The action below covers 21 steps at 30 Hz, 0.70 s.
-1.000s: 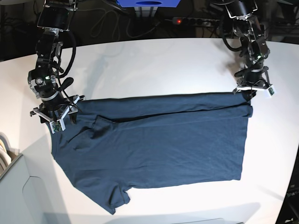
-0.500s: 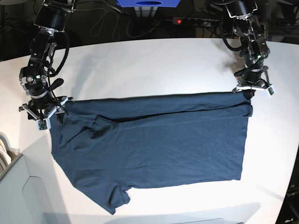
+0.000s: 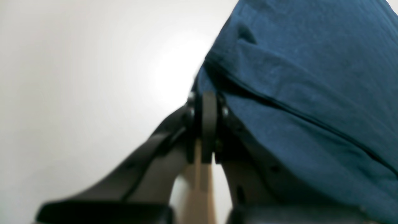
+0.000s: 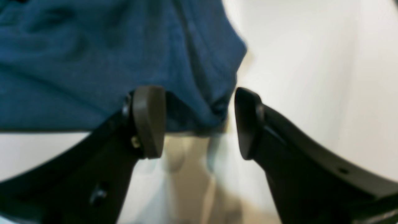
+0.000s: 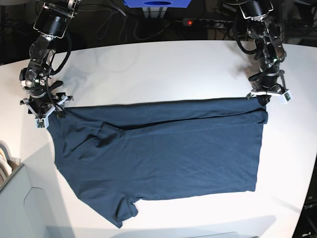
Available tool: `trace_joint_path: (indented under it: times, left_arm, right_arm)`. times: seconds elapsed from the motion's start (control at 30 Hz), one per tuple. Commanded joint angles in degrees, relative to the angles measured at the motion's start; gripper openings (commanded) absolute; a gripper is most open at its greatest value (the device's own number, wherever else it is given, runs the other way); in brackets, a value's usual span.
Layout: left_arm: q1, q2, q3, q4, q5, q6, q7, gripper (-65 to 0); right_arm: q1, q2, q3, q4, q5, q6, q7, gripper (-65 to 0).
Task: Fold the T-shirt properly
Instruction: 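Lower the folded edge and release it with both grippers, then grasp the folded edge and drag the shirt toward the robot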
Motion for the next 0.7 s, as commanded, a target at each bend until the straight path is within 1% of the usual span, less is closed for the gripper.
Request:
trace_joint_path:
  times: [0.0, 0.07, 0.13, 0.2, 0.27, 0.3, 0.33, 0.37, 0.43, 0.5, 0.67]
  left_arm:
    - [-0.1, -0.7, -0.1, 0.6, 0.0, 0.0, -0.5, -65.0]
    - [-0.1, -0.7, -0.1, 0.6, 0.0, 0.0, -0.5, -65.0]
    - [-0.1, -0.7, -0.1, 0.6, 0.2, 0.0, -0.5, -65.0]
    - [-0.1, -0.7, -0.1, 0.6, 0.2, 0.0, -0.5, -65.0]
    - [-0.1, -0.7, -0.1, 0.9, 0.2, 0.0, -0.4, -65.0]
    - [-0.1, -0.7, -0.1, 1.1, 0.2, 0.0, -0.4, -65.0]
    - [0.1, -0.7, -0.1, 1.4, 0.0, 0.0, -0.4, -65.0]
    - [0.8, -0.8, -0.1, 2.1, -0.1, 0.0, -0.4, -65.0]
    - [1.7, -0.8, -0.1, 4.6, -0.2, 0.0, -0.4, -65.0]
    - [2.7, -0.8, -0.1, 7.7, -0.2, 0.0, -0.4, -65.0]
    - [2.8, -1.0, -0.1, 11.6, 0.3, 0.0, -0.3, -65.0]
  right_arm:
    - [0.7, 1.2, 0.3, -0.1, -0.4, 0.3, 0.0, -32.6]
    - [0.7, 1.3, 0.1, -1.0, -0.4, 0.3, 0.0, -33.5]
    - [0.7, 1.3, -0.1, -1.5, -0.4, 0.3, -0.1, -37.7]
    - [0.7, 2.0, -0.1, -2.2, -0.4, 2.0, -0.4, -46.9]
    - [0.4, 2.1, 0.2, -1.7, -0.4, 5.0, -0.5, -60.5]
    - [0.3, 2.1, 0.3, -1.5, -0.4, 5.9, -0.6, -65.0]
    - [0.3, 2.1, 0.3, -1.0, -0.4, 6.1, -1.0, -65.0]
    - [0.2, 2.1, 0.3, -0.2, -0.4, 6.3, -1.9, -63.2]
    - [-0.9, 2.3, 0.4, 2.9, -0.4, 7.2, -3.0, -65.0]
    - [-2.0, 2.2, 1.3, 7.9, -0.4, 8.5, -3.8, -64.9]
    - [-1.7, 2.1, 1.4, 17.7, -0.4, 8.9, -8.8, -64.9]
